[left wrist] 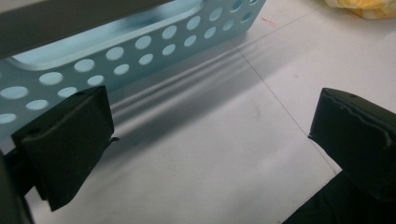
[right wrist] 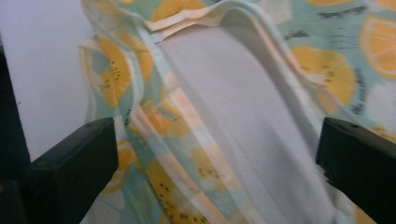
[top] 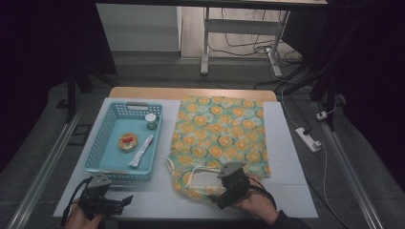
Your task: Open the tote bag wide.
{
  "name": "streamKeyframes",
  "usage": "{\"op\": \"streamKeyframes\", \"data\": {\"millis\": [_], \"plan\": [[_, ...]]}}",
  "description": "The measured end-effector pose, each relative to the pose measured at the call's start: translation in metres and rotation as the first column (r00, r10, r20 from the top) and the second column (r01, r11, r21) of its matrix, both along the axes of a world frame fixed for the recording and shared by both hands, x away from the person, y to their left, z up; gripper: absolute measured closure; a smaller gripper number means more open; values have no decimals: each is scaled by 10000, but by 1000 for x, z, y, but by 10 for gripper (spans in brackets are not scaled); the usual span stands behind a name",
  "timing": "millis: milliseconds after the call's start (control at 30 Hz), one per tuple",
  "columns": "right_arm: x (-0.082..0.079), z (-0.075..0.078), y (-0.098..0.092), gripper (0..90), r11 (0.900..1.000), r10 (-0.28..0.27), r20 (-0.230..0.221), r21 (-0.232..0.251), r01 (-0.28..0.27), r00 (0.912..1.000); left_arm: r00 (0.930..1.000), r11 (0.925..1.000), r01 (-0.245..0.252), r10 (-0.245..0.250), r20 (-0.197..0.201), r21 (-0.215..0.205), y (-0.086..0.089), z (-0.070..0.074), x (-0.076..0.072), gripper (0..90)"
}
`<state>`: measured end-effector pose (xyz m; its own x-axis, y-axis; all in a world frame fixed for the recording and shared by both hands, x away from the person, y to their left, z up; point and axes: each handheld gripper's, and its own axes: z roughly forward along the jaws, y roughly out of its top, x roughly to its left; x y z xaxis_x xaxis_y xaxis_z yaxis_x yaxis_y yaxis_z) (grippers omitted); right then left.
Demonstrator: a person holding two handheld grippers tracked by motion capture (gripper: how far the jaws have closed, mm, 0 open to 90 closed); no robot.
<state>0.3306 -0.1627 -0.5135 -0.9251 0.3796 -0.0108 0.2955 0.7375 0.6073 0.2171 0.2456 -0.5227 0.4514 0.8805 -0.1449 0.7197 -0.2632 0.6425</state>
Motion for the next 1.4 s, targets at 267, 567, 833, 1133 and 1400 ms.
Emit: {"op": "streamKeyframes", "data": {"millis": [267, 567, 833, 1133, 1400], "plan": [[-2, -6, 5, 293, 9971, 683, -138, -336, -687, 9976, 10000, 10000, 59, -59, 4, 62, -1, 0, 0, 0], [-3, -1, 2, 807, 9918, 1223, -330, -336, -1234, 9919, 9999, 9999, 112, -112, 10, 123, -1, 0, 0, 0], [0, 18, -4, 877, 9946, 941, -495, 481, -917, 9943, 9999, 9999, 121, -121, -14, 108, -1, 0, 0, 0], [15, 34, -9, 893, 9945, 597, -346, 885, -565, 9976, 9999, 9999, 112, -112, -25, 76, -1, 0, 0, 0], [42, 46, -10, 897, 9922, 99, -370, 1243, -52, 9993, 10000, 10000, 74, -73, -40, 17, 0, 0, 0, 0]]}}
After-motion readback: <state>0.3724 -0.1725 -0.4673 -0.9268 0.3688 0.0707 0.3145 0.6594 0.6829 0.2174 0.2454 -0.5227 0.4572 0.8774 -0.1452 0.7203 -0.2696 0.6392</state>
